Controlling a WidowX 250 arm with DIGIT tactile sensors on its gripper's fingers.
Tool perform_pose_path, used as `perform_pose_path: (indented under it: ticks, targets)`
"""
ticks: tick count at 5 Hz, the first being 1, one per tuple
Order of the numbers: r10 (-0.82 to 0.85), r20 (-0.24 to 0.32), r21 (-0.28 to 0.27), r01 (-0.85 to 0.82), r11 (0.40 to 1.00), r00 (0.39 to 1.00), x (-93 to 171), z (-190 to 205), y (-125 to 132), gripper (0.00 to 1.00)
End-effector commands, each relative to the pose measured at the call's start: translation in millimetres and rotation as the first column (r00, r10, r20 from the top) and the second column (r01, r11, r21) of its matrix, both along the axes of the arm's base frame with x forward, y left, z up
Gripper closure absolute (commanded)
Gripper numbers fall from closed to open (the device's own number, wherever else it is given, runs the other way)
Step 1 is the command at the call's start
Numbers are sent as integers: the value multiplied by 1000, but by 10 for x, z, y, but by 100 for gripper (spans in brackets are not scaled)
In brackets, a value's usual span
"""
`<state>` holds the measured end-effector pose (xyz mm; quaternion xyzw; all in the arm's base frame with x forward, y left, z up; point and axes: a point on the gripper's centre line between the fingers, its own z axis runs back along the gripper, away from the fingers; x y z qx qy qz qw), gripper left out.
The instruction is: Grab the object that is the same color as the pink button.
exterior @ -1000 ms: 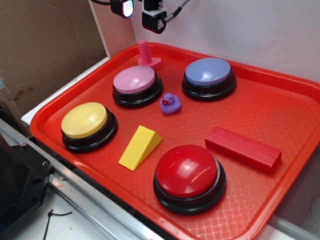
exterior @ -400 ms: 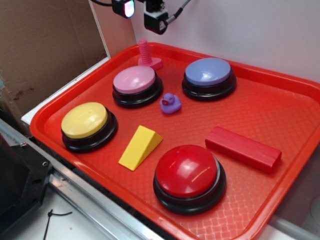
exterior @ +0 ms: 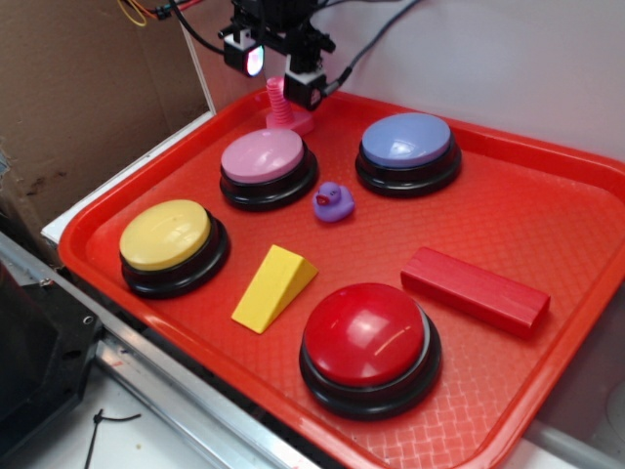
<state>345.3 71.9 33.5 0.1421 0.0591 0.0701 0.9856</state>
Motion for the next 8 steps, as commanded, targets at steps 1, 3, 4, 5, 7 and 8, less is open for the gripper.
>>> perform_pose_path:
  ticks: [1, 3, 4, 5, 7, 8]
  targets:
    - [67, 4, -28, -67, 997, 998, 72, 62, 94, 100]
    - [110, 135, -75, -100, 992, 985, 58, 619, 4, 100]
    - [244, 270, -121, -219, 968, 931, -93, 1122, -217, 100]
    - [259, 347, -225, -188, 956, 901, -458, 1612, -536, 100]
    - [128, 365, -255, -33, 966, 922, -699, 2464, -729, 100]
    - [124, 391, -189, -53, 981, 912, -705, 2393, -733, 100]
